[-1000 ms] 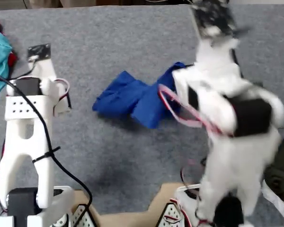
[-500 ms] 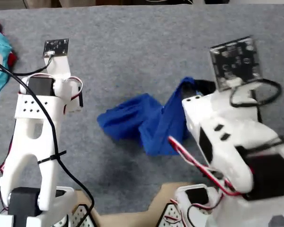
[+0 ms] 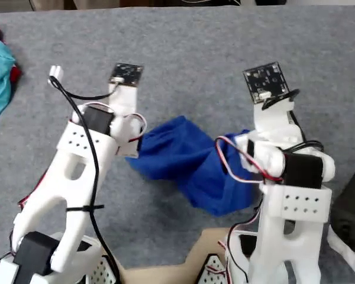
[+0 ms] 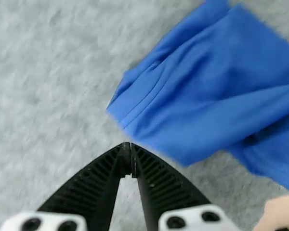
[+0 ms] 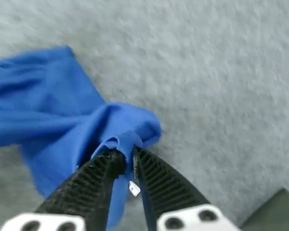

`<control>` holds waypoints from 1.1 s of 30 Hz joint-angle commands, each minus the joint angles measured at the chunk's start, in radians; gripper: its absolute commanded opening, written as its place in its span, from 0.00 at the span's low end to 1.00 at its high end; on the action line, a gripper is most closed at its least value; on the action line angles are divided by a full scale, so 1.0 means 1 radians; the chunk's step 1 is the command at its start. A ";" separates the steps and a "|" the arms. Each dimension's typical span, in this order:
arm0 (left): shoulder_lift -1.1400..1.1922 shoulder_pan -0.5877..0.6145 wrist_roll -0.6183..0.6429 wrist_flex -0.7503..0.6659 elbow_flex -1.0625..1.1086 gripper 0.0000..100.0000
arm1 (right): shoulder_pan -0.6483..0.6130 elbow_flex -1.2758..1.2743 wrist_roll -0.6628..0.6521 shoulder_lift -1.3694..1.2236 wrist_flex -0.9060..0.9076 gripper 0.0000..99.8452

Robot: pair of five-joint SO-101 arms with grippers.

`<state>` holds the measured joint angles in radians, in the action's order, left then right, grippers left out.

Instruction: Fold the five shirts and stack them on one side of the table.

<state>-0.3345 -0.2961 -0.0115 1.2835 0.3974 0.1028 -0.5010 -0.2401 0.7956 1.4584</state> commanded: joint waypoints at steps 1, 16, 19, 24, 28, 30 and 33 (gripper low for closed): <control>0.039 -0.031 0.006 -0.106 0.021 0.02 | 0.143 -0.074 -0.103 0.013 -0.081 0.01; 0.587 -0.103 0.146 -0.028 -0.405 0.02 | 0.473 -0.335 -0.292 0.013 -0.331 0.01; 0.638 -0.137 0.147 0.038 -0.545 0.02 | 0.469 -0.363 -0.292 0.013 -0.331 0.01; 0.736 -0.160 0.147 0.055 -0.703 0.02 | 0.467 -0.381 -0.292 0.012 -0.333 0.01; 0.845 -0.152 0.190 0.057 -0.798 0.04 | 0.467 -0.387 -0.292 0.012 -0.333 0.01; 0.898 -0.150 0.224 0.089 -0.850 0.15 | 0.467 -0.387 -0.290 0.012 -0.333 0.01; 0.970 -0.150 0.311 0.183 -0.973 0.33 | 0.467 -0.387 -0.290 0.012 -0.333 0.01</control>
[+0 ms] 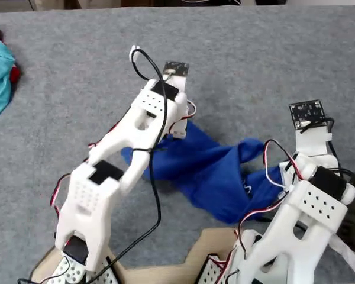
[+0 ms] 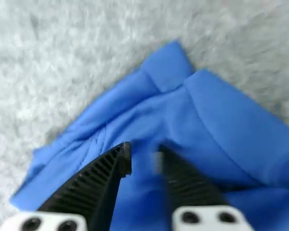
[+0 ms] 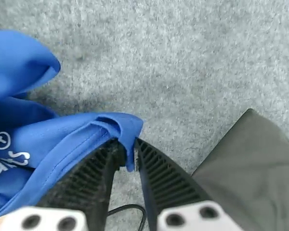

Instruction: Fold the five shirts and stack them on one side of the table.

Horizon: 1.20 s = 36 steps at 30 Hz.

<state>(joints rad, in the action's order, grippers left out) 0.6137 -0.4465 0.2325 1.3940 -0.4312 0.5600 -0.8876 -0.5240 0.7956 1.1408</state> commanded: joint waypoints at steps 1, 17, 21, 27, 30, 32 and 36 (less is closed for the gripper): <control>0.044 0.000 0.080 0.094 -0.189 0.35 | 0.010 -0.001 -0.008 0.012 -0.015 0.01; 0.318 0.075 -0.048 0.308 -0.529 0.02 | 0.010 0.001 -0.008 0.012 -0.015 0.01; 0.318 0.120 -0.044 0.367 -0.729 0.02 | 0.010 0.005 -0.006 0.012 -0.014 0.01; 0.229 0.187 -0.046 0.367 -0.968 0.02 | 0.008 0.007 -0.005 0.016 -0.014 0.01; 0.143 0.209 -0.046 0.367 -1.020 0.02 | -0.016 0.002 -0.002 0.016 -0.029 0.01; 0.079 0.230 -0.041 0.367 -1.042 0.02 | -0.041 0.001 0.000 0.018 -0.049 0.01; -0.062 0.296 -0.040 0.365 -1.054 0.02 | -0.073 0.001 0.002 0.019 -0.118 0.01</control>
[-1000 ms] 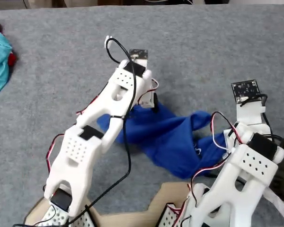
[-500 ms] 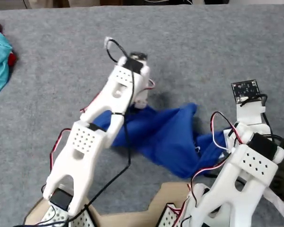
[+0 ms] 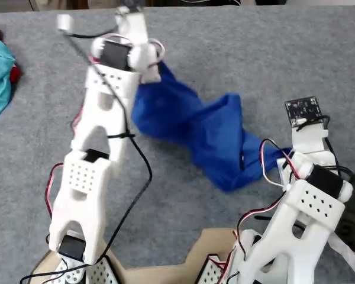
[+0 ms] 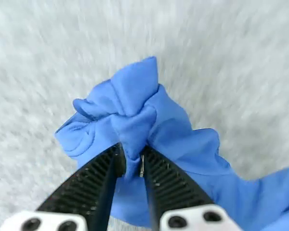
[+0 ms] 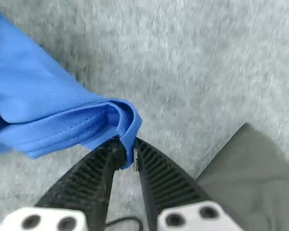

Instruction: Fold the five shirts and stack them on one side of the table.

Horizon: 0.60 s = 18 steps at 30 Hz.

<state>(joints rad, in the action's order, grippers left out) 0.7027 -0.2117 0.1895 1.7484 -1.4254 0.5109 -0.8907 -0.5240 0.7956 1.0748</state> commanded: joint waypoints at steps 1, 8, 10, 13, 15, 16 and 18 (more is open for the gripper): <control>-0.185 0.083 0.003 0.011 -0.057 0.02 | -0.024 0.004 0.002 0.019 -0.069 0.01; -0.367 0.267 0.003 0.011 -0.037 0.02 | -0.022 0.004 0.025 0.019 -0.239 0.01; -0.415 0.315 0.003 0.011 -0.002 0.02 | -0.024 0.010 0.080 0.019 -0.311 0.01; -0.492 0.365 -0.002 0.011 0.091 0.02 | -0.042 0.012 0.169 0.019 -0.477 0.01; -0.541 0.379 -0.003 0.011 0.175 0.02 | -0.084 0.012 0.195 0.019 -0.611 0.01; -0.564 0.381 -0.005 0.011 0.213 0.02 | -0.110 0.012 0.201 0.019 -0.672 0.01; -0.610 0.381 -0.005 0.011 0.285 0.02 | -0.168 0.012 0.201 0.019 -0.758 0.01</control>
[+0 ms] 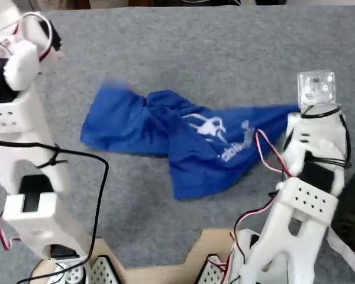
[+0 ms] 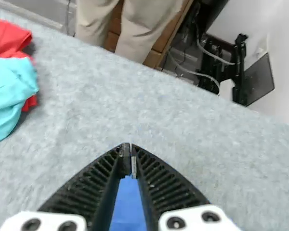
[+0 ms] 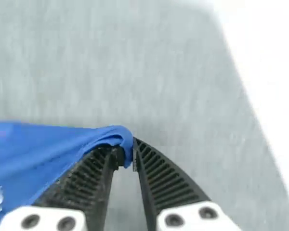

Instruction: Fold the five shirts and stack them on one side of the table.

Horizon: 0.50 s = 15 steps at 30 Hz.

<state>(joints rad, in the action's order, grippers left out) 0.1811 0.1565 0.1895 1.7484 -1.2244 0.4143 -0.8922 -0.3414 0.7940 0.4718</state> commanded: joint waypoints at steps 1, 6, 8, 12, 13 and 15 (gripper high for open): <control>-0.110 0.012 -0.005 0.011 0.121 0.02 | -0.102 0.013 0.020 0.021 -0.175 0.01; -0.196 0.002 -0.005 0.011 0.308 0.02 | -0.197 -0.001 0.020 0.021 -0.158 0.01; -0.216 -0.029 -0.005 0.011 0.397 0.02 | -0.196 -0.005 0.020 0.021 -0.123 0.01; -0.223 -0.130 -0.006 0.008 0.568 0.03 | -0.196 -0.038 0.015 0.021 -0.017 0.01; -0.219 -0.164 -0.006 -0.009 0.609 0.04 | -0.196 -0.051 0.015 0.021 0.012 0.01; -0.200 -0.216 -0.006 -0.087 0.692 0.08 | -0.196 -0.084 0.015 0.021 0.054 0.01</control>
<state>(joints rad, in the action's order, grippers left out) -0.0031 0.0153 0.1895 1.7377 -0.6214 0.2332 -0.9567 -0.3337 0.7940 0.4733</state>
